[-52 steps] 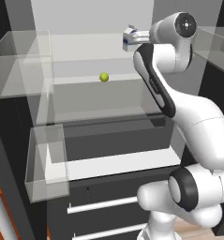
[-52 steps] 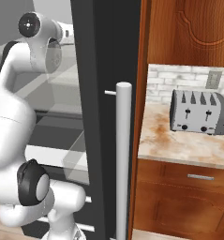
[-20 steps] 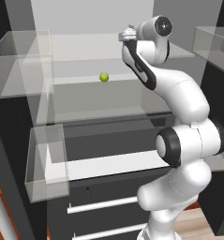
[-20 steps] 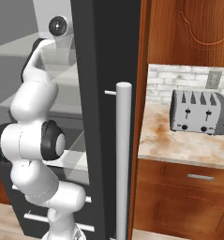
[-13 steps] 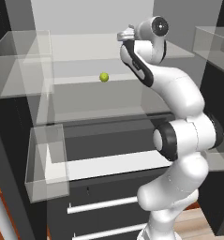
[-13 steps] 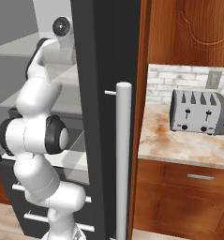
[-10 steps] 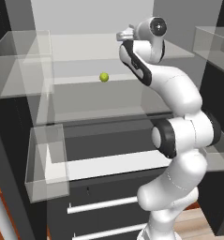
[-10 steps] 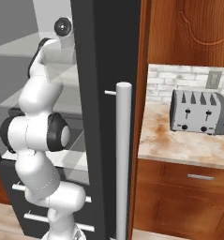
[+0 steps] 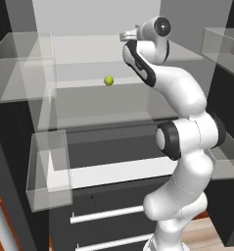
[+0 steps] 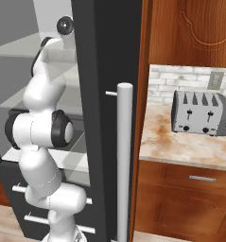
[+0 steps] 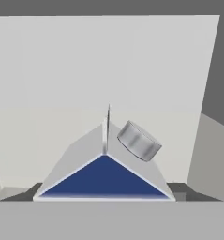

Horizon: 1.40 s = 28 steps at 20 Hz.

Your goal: Take out the milk from the fridge and place it on the tray on the counter. Then take the sugar cube near the tray and place it in the tray.

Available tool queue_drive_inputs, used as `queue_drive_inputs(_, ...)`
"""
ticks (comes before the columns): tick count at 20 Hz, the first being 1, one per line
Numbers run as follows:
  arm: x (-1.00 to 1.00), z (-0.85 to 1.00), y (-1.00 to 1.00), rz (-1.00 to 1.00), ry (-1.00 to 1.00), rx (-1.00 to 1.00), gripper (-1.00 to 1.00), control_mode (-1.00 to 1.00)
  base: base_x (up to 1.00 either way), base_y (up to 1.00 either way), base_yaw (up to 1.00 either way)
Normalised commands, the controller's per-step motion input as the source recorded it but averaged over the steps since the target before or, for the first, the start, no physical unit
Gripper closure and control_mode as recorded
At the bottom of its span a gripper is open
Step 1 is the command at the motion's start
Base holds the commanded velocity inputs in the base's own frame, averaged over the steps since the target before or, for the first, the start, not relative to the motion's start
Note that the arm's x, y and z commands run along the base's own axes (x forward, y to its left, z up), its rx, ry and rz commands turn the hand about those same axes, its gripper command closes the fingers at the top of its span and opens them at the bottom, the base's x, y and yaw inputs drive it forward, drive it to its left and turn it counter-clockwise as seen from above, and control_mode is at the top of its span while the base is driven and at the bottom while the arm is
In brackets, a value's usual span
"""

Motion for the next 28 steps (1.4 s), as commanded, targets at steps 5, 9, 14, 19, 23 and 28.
queue_drive_inputs(5,-0.01,0.0,0.03,0.0,0.0,0.0,1.0,-1.0,0.0,0.0,0.0)
queue_drive_inputs(9,-0.63,-0.13,0.24,0.0,0.0,-0.01,1.0,-1.0,0.0,0.0,0.0)
queue_drive_inputs(14,-1.0,-0.17,0.51,0.0,-0.13,0.12,1.0,-1.0,0.0,0.0,0.0)
queue_drive_inputs(19,-1.0,0.08,0.28,-0.03,-0.14,0.17,1.0,-1.0,0.0,0.0,0.0)
queue_drive_inputs(23,-1.0,0.33,0.0,-0.09,0.04,0.08,1.0,-1.0,0.0,0.0,0.0)
queue_drive_inputs(28,-1.0,0.75,0.0,-0.04,0.12,0.0,1.0,-1.0,0.0,0.0,0.0)
